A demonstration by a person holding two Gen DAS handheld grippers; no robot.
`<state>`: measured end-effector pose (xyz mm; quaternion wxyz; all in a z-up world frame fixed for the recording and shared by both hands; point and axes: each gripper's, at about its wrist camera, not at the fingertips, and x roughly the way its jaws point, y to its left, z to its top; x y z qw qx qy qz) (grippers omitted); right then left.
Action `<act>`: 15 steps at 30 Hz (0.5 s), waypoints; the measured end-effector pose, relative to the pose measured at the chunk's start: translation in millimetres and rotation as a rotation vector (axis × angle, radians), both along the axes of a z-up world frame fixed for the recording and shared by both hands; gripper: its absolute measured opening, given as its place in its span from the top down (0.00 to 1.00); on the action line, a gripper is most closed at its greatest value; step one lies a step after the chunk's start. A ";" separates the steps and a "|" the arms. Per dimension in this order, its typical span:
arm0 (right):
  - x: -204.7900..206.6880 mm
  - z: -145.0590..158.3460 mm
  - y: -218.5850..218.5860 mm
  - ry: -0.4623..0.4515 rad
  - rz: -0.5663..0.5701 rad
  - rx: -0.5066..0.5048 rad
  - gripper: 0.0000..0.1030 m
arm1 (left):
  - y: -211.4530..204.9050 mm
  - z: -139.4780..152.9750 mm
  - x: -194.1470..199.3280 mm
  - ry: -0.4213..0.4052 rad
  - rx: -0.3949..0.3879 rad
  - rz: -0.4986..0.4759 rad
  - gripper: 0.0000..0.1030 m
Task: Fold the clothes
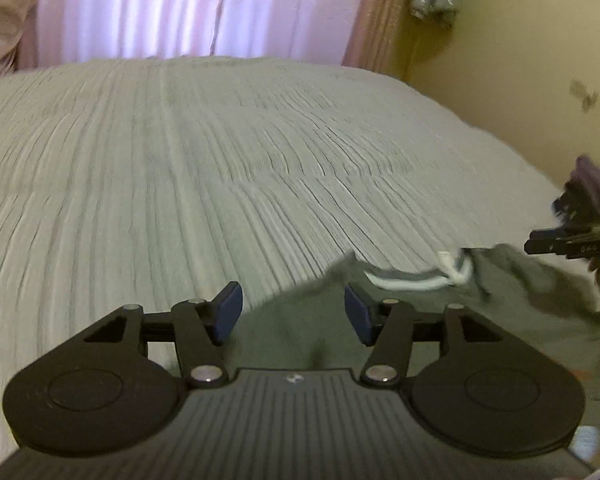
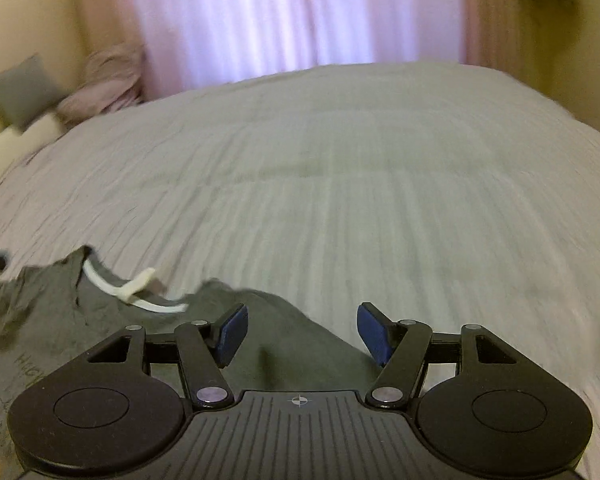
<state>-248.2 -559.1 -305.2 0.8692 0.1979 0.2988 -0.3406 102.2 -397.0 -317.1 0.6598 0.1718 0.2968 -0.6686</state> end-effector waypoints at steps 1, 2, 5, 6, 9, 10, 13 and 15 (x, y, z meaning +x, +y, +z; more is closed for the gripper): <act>9.8 -7.5 -4.9 0.011 0.016 0.004 0.37 | -11.3 -6.6 -2.6 -0.022 0.009 -0.012 0.48; 19.3 -15.9 -9.9 0.023 0.026 0.010 0.37 | -21.8 -13.9 -5.3 -0.042 0.022 -0.025 0.48; 39.1 -38.0 -23.6 0.054 0.046 0.035 0.37 | -37.9 -38.7 -14.3 -0.097 0.081 -0.091 0.56; 44.7 -44.6 -27.7 0.063 0.054 0.047 0.37 | -39.3 -44.9 -17.5 -0.121 0.087 -0.115 0.70; 49.4 -51.5 -31.4 0.061 0.125 0.068 0.95 | -35.9 -47.6 -18.2 -0.114 0.061 -0.161 0.99; 49.5 -49.9 -32.4 0.045 0.148 0.082 0.95 | -33.1 -45.9 -18.2 -0.129 0.048 -0.173 0.99; 49.0 -41.9 -31.1 0.022 0.191 0.048 0.95 | -28.7 -40.0 -17.4 -0.164 0.001 -0.193 0.99; 46.5 -35.9 -31.5 0.006 0.182 0.010 0.96 | -27.2 -32.2 -14.6 -0.180 -0.048 -0.169 0.99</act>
